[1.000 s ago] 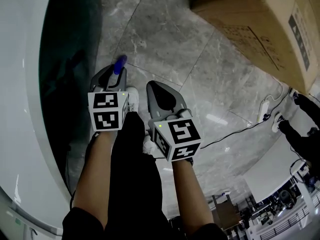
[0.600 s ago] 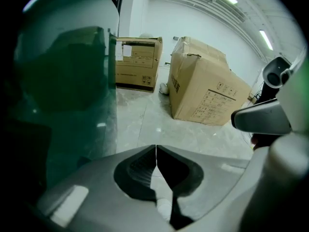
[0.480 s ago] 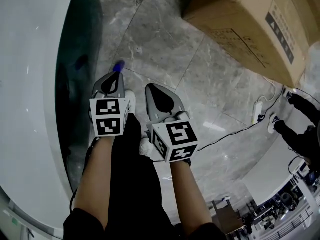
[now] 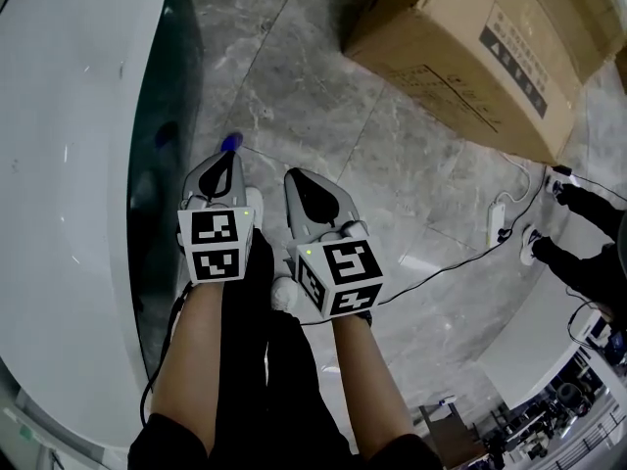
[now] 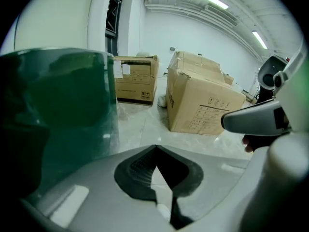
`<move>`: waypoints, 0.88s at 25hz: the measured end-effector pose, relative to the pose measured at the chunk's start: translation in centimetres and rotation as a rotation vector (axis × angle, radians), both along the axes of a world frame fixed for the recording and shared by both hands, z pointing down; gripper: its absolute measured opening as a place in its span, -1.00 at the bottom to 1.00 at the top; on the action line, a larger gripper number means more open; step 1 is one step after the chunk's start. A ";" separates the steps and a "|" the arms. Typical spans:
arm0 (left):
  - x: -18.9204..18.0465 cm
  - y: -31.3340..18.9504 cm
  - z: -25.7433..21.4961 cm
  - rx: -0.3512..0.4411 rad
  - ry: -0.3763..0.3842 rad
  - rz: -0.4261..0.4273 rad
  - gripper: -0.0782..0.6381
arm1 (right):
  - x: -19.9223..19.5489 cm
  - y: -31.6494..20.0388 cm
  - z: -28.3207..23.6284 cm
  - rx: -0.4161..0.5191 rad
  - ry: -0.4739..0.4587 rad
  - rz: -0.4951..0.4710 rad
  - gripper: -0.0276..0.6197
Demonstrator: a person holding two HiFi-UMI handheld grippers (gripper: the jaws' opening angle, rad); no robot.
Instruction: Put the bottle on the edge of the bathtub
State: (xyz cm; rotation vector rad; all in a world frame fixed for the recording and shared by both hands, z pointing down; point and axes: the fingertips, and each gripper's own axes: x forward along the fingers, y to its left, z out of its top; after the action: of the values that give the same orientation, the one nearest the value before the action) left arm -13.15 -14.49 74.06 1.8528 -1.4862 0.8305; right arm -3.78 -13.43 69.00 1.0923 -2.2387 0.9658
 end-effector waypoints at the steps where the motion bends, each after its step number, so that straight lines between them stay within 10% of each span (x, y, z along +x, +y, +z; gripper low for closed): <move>1: 0.1 -0.1 -0.7 0.010 0.000 -0.002 -0.78 | 0.1 -0.2 -0.6 0.010 -0.002 0.001 -0.87; 22: 0.4 0.4 -21.0 0.265 -0.053 0.006 -0.78 | 2.5 -1.4 -18.7 0.250 -0.025 0.076 -0.87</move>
State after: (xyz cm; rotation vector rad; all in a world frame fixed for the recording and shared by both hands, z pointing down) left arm -12.72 -14.11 53.09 2.0391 -1.6930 0.7178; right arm -1.32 -14.88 50.32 1.2861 -2.4014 0.7459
